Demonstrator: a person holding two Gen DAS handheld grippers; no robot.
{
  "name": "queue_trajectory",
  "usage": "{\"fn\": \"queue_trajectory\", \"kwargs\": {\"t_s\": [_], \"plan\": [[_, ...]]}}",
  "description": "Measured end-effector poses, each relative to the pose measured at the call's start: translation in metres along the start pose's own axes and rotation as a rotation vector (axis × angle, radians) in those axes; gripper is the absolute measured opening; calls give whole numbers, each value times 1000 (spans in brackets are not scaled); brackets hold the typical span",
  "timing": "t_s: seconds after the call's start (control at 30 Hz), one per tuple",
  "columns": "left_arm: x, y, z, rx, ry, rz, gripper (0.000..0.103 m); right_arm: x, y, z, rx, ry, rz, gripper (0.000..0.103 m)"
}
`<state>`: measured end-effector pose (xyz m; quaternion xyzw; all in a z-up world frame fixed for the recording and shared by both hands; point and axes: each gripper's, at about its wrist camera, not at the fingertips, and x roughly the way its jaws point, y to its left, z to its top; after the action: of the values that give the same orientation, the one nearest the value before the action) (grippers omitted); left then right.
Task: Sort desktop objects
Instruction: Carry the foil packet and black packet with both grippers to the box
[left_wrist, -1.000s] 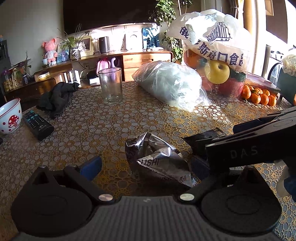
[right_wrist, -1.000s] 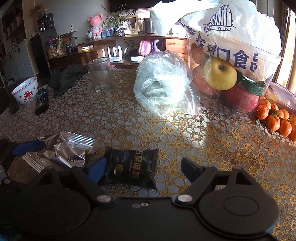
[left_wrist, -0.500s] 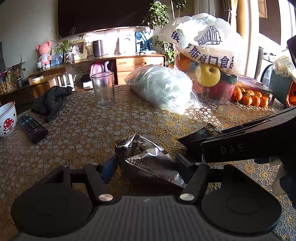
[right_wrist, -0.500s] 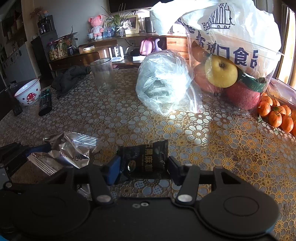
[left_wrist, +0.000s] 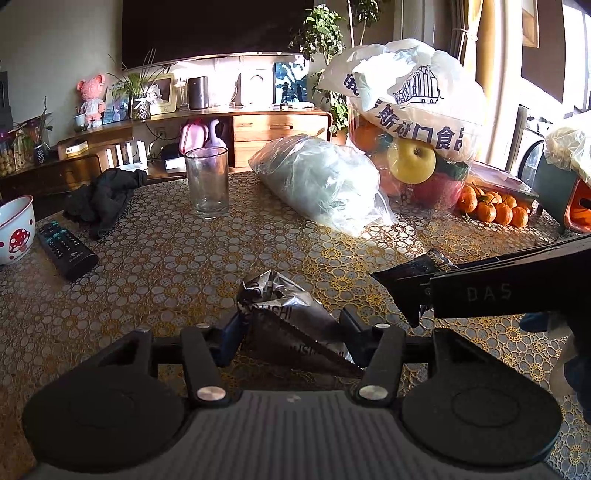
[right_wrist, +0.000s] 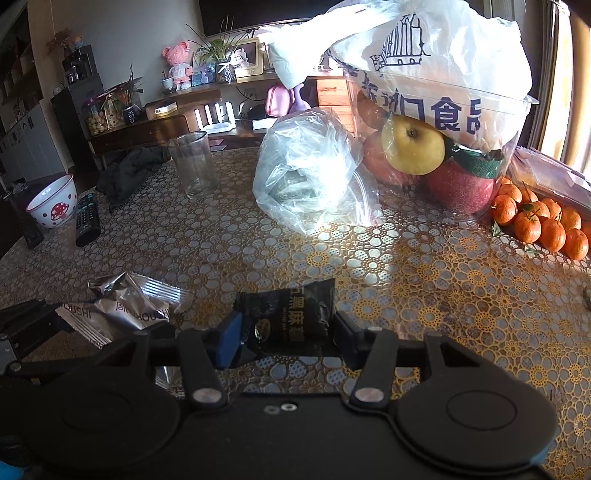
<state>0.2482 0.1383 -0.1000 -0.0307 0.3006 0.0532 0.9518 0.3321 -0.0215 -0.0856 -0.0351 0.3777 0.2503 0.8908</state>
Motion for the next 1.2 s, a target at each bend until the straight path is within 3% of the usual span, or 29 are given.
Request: {"fn": "queue_trajectory", "kwargs": {"t_s": [0.7, 1.2], "plan": [[-73, -48, 3, 37, -38, -63, 51, -101, -18, -25, 45, -41, -33, 53], [-145, -81, 10, 33, -85, -122, 51, -189, -27, -47, 90, -101, -44, 53]]}}
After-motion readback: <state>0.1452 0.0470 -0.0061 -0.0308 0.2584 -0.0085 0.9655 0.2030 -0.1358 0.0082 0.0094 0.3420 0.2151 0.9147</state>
